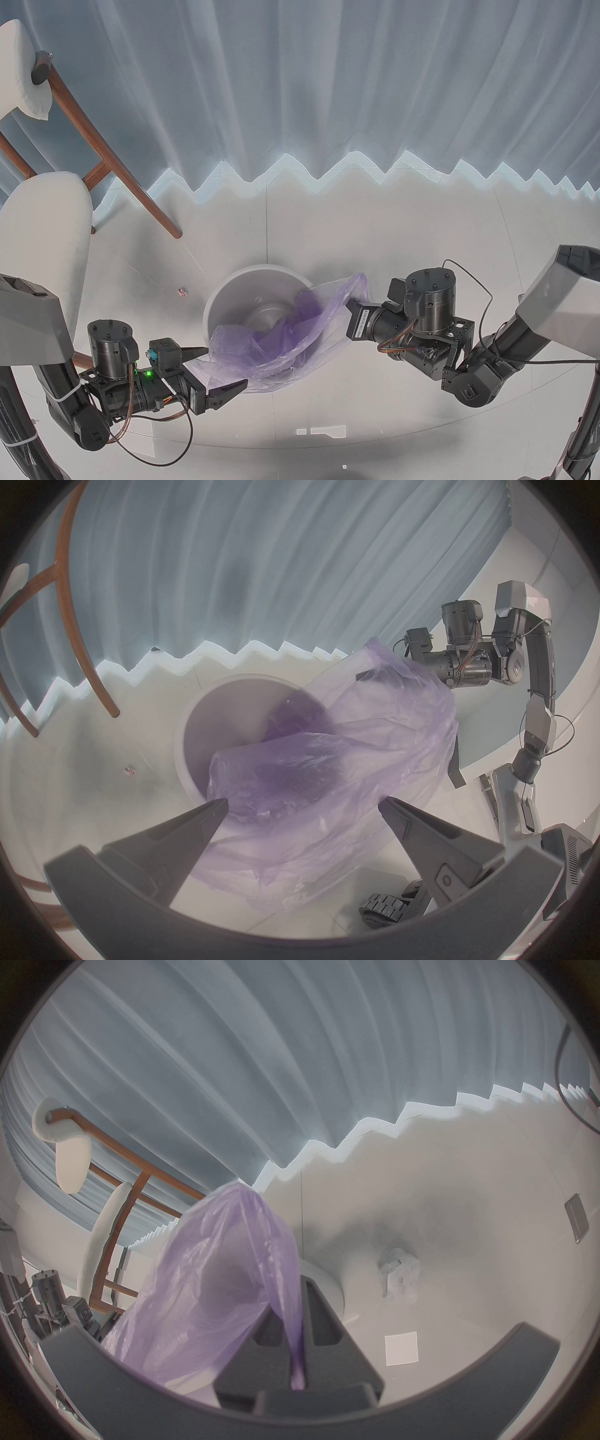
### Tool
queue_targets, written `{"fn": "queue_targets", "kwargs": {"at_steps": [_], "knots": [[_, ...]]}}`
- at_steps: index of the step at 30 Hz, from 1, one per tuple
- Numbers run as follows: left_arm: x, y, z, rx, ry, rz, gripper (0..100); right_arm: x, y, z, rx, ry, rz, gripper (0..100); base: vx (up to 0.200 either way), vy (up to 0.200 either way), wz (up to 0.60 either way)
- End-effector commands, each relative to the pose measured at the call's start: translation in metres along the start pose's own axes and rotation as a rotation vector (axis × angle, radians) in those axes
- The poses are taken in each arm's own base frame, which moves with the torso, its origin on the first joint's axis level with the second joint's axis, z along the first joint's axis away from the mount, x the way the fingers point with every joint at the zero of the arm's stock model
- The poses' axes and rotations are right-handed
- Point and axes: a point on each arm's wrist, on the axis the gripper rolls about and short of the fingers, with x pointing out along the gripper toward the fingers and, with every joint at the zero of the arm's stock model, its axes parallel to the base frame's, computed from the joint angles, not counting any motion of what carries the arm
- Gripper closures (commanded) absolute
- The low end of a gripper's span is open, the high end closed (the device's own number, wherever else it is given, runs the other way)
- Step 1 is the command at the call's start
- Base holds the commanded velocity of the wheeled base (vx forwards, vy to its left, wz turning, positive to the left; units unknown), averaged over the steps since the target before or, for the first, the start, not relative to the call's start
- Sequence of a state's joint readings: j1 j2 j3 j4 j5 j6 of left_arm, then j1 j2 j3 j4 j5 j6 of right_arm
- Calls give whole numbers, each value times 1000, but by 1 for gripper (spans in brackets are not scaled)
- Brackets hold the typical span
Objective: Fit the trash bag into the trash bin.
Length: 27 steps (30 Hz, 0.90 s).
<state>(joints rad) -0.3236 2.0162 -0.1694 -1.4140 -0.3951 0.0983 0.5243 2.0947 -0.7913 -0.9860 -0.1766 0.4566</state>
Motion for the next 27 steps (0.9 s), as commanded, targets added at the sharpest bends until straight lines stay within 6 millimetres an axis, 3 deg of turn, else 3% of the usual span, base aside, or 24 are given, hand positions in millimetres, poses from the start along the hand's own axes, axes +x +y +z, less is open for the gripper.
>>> {"fn": "queue_targets", "kwargs": {"at_steps": [1,13,23,24,27], "knots": [[3,1,-4,-7,14,4,0,-1,2,-1,-1,0,7,100,0,0,0],[-4,34,-7,-44,-36,129,0,-4,1,-5,-4,11,7,100,0,0,0],[-4,24,-10,-43,-13,126,0,-5,6,-7,-7,11,21,100,0,0,0],[-4,23,-10,-41,-12,126,100,-5,6,-7,-7,11,21,100,0,0,0],[-4,22,-9,-39,-17,121,100,-6,6,-5,-6,5,24,100,0,0,0]]}}
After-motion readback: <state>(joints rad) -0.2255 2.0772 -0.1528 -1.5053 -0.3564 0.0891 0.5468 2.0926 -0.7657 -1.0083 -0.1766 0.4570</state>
